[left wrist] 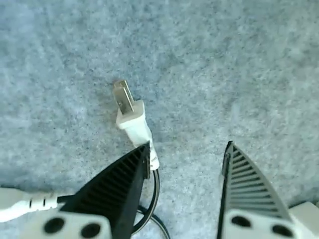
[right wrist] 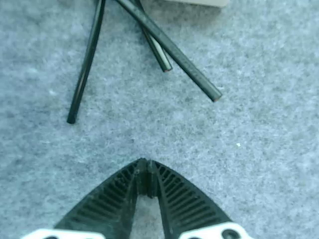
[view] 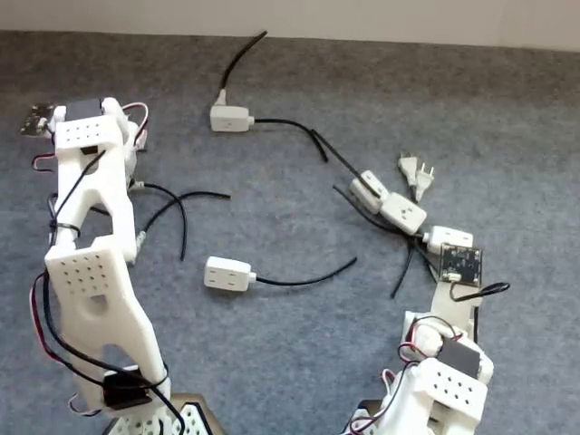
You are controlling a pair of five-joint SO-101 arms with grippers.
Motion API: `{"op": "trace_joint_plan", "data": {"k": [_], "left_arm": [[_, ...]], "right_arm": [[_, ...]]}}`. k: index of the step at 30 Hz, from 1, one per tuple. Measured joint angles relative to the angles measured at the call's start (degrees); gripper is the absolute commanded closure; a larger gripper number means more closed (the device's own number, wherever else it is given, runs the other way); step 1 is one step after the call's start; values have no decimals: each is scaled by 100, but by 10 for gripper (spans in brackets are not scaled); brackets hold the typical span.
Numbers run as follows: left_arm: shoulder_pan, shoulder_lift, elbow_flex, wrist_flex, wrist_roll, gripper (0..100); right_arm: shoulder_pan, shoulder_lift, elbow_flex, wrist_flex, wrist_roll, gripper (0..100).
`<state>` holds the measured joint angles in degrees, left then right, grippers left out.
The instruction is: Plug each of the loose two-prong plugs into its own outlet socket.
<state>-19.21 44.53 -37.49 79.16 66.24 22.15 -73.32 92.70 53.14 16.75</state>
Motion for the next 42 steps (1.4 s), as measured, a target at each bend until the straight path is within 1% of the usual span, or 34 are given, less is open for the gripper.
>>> {"op": "trace_joint_plan", "data": {"k": [4,10,14,17,22,25,27,28,31,32,34,36,39,40,42], "left_arm": [[0,9,0,35,0,755],[-9,18,0,651,18,755],[-44,18,0,905,18,755],[-158,44,0,941,18,757],[-264,519,-88,949,440,758],[-273,677,-158,756,475,759],[-273,695,-158,730,475,788],[-273,703,-158,730,484,822],[-273,703,-211,677,484,966],[-273,721,-220,624,484,1000],[-273,747,-237,598,484,973],[-299,774,-246,598,492,993],[-308,774,-246,598,492,993],[-308,774,-246,598,448,993],[-308,765,-264,598,62,993]], "right_arm": [[0,0,0,0,0,986],[0,0,0,0,0,986],[0,0,0,0,0,986],[0,0,0,0,0,986],[0,0,0,0,0,986],[0,0,0,0,0,986],[0,0,0,0,0,986],[0,0,0,0,0,986],[0,0,0,0,0,986],[0,0,0,0,0,986],[0,0,0,0,0,986],[0,0,0,0,0,986],[0,0,0,0,0,986],[0,0,0,0,0,986],[0,0,0,0,0,986]]}}
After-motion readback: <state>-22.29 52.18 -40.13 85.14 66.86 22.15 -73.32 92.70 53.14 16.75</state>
